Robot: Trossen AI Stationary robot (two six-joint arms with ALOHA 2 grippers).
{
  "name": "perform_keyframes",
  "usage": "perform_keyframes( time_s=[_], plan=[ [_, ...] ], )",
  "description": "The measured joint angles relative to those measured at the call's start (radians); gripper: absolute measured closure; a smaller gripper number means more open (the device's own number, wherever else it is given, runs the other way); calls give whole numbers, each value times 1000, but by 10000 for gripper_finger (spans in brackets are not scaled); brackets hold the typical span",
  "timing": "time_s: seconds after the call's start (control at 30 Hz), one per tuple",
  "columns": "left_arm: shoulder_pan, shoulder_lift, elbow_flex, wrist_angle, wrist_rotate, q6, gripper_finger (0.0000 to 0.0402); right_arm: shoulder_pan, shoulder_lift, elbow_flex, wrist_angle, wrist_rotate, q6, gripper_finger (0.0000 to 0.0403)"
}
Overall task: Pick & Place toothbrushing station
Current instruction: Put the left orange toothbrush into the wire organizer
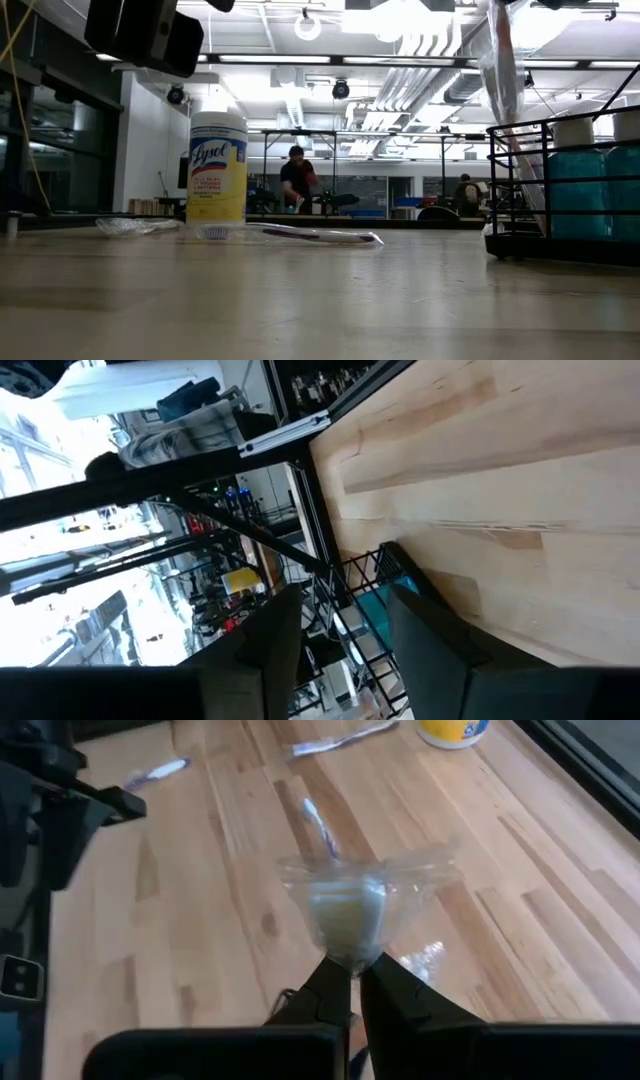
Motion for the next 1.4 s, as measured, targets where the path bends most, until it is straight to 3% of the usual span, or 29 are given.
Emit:
perform_keyframes(
  time_s=[0.27,0.73,1.4],
  plan=[
    [0,0,0,11,0,-19,259,0,0,0,-74,53,23,399],
    [0,0,0,9,0,-19,259,0,5,0,-127,49,85,399],
    [-1,0,0,9,1,-19,259,31,219,0,-138,97,235,399]
  ],
)
